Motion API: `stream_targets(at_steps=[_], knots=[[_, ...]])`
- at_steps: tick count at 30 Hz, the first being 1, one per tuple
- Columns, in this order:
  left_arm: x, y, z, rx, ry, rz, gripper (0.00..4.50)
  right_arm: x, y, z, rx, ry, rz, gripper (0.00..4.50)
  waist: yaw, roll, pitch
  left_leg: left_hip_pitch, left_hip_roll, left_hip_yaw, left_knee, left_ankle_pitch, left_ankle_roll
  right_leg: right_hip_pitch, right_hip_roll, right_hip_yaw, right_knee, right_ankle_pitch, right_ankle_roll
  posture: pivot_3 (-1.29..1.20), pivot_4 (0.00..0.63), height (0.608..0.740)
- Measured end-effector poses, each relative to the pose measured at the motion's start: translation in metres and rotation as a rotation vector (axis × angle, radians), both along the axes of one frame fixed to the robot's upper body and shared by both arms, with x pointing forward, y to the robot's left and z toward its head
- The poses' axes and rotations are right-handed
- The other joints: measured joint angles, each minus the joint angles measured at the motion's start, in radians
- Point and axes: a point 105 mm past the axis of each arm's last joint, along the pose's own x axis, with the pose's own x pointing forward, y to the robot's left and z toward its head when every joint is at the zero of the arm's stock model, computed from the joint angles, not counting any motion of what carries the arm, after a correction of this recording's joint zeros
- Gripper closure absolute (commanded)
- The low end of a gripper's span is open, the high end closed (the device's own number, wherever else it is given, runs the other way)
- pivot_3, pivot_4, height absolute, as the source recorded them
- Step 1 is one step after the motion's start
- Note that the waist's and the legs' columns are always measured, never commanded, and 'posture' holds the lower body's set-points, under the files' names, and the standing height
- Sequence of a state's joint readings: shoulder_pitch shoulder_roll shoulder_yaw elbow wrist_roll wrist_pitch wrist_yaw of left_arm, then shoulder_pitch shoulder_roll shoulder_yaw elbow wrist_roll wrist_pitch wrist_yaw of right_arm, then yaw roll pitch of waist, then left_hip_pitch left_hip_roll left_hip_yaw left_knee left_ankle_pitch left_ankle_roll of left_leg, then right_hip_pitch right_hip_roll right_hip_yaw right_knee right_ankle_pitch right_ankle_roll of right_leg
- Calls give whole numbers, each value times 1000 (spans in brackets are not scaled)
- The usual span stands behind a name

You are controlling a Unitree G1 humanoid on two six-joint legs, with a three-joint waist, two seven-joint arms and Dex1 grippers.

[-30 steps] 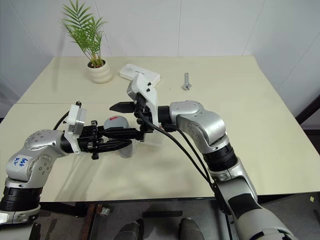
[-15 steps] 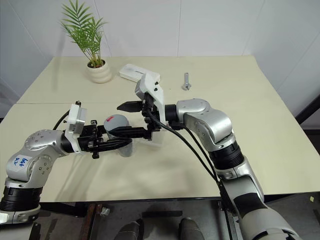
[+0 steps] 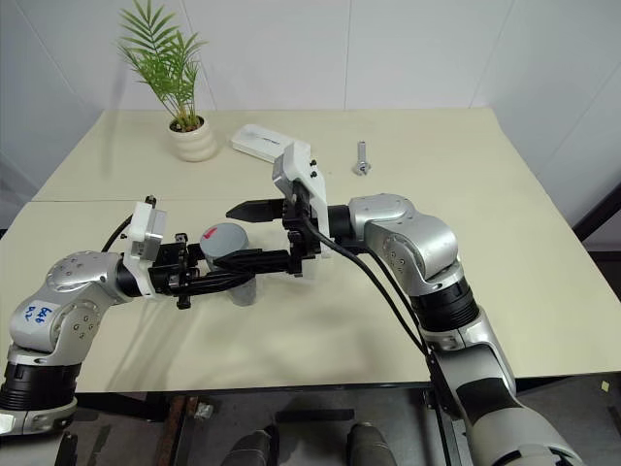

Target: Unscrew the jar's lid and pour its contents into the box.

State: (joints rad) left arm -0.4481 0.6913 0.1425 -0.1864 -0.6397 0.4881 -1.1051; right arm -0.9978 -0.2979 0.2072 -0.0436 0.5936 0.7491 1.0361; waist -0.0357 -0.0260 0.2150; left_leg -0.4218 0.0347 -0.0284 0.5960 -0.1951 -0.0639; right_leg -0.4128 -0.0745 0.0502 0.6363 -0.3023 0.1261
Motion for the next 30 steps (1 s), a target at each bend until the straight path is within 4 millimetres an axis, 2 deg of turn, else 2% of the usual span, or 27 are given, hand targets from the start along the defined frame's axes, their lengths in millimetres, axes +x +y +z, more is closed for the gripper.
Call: stream_targets(at_steps=[10, 13, 17, 22, 24, 28, 30], knots=[[-1, 0, 0, 1, 0, 2, 2542, 2, 9, 0, 6, 0, -14, 39, 1, 0, 0, 0, 0, 0, 0, 0, 0, 0, 0, 0, 0, 0, 0, 0, 150, 740], [0, 0, 0, 1, 0, 3, 2542, 2, 9, 0, 5, 0, -13, 686, 1, 0, 0, 0, 0, 0, 0, 0, 0, 0, 0, 0, 0, 0, 0, 0, 150, 740], [0, 1, 1, -1, -5, 12, 2542, -1, 11, -1, -1, 3, 2, 1968, 0, 0, 0, 0, 0, 0, 0, 0, 0, 0, 0, 0, 0, 0, 0, 0, 150, 740], [0, 3, 5, -12, -16, 17, 2542, -2, 15, 3, 43, 62, 9, 1968, 0, 0, 0, 0, 0, 0, 0, 0, 0, 0, 0, 0, 0, 0, 0, 0, 150, 740], [-3, 3, 10, -20, -43, 10, 2542, -4, 13, 13, 120, 146, 38, 1968, 0, 0, 0, 0, 0, 0, 0, 0, 0, 0, 0, 0, 0, 0, 0, 0, 150, 740], [-5, 5, 2, -15, -10, 16, 2542, -15, -5, 54, 314, 172, 112, 1968, 2, 0, 0, 0, 0, 0, 0, 0, 0, 0, 0, 0, 0, 0, 0, 0, 150, 740], [-5, 5, 1, -14, -5, 20, 2542, -13, -13, 59, 340, 167, 81, 1968, 3, 0, 0, 0, 0, 0, 0, 0, 0, 0, 0, 0, 0, 0, 0, 0, 150, 740]])
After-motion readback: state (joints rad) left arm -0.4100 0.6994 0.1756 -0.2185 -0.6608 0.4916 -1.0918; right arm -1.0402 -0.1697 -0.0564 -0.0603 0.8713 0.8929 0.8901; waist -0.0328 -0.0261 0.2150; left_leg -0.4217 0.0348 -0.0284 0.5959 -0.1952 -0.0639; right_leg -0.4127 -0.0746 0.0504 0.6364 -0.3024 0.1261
